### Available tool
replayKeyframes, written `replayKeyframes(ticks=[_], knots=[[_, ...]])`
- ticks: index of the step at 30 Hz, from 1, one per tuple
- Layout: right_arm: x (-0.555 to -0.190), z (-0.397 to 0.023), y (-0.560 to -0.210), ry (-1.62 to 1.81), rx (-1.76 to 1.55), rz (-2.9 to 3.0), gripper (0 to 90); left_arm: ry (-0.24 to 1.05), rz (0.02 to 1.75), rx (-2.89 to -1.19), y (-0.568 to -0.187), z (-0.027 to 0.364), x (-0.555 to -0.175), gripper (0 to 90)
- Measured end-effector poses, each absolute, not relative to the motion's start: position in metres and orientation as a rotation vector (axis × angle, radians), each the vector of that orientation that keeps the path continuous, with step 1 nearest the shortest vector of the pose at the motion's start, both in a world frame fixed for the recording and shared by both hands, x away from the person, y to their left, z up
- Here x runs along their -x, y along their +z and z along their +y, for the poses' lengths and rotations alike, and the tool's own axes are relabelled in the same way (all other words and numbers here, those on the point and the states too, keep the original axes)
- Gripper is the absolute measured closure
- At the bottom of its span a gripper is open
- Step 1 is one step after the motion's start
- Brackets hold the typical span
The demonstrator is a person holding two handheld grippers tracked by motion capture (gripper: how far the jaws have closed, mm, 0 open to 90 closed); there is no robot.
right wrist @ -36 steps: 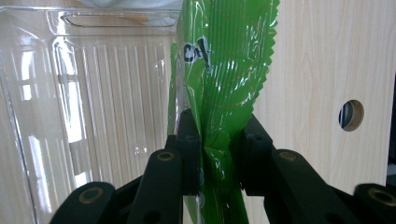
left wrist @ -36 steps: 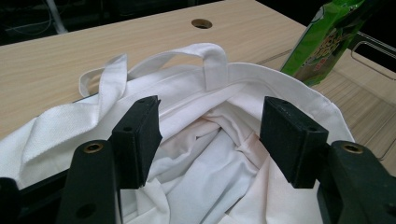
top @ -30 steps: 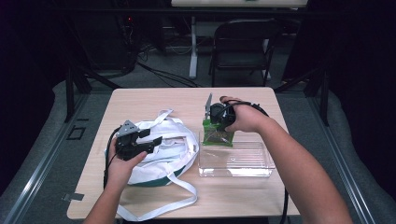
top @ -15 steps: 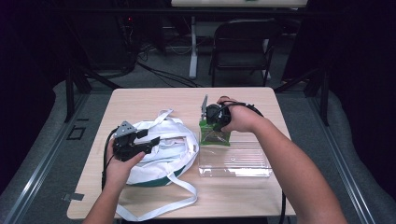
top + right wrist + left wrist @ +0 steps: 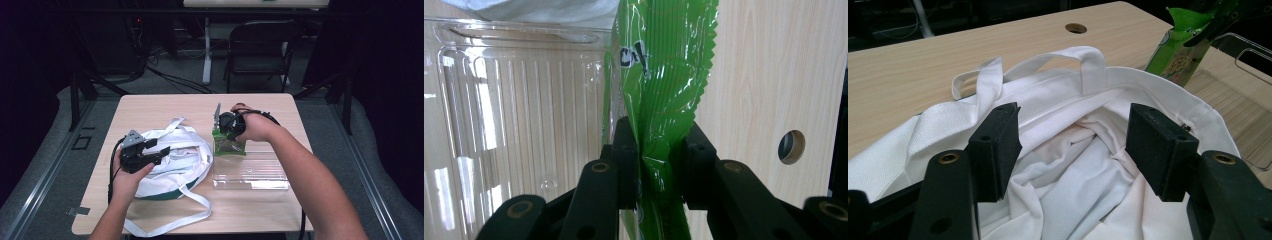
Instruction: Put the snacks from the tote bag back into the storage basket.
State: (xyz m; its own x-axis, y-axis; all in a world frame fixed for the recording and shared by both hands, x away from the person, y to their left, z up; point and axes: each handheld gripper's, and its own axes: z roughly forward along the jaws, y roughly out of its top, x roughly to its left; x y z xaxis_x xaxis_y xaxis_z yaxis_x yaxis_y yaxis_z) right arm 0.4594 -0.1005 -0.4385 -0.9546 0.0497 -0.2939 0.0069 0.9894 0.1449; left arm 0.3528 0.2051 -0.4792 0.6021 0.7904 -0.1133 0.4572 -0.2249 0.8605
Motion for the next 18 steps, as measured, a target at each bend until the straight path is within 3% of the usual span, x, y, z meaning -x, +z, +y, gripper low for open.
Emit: replayKeyframes(ticks=[13, 18], knots=[[-0.4603, -0.1010, -0.4417, 0.175, -0.028, 2.815, 70.2, 0.436, 1.003, -1.861, -0.4810, 0.2043, -0.3530, 38.4], [-0.4616, -0.1023, -0.4427, 0.164, -0.053, 2.815, 64.8, 0.429, 1.002, -1.864, -0.4815, 0.2040, -0.3530, 38.4]])
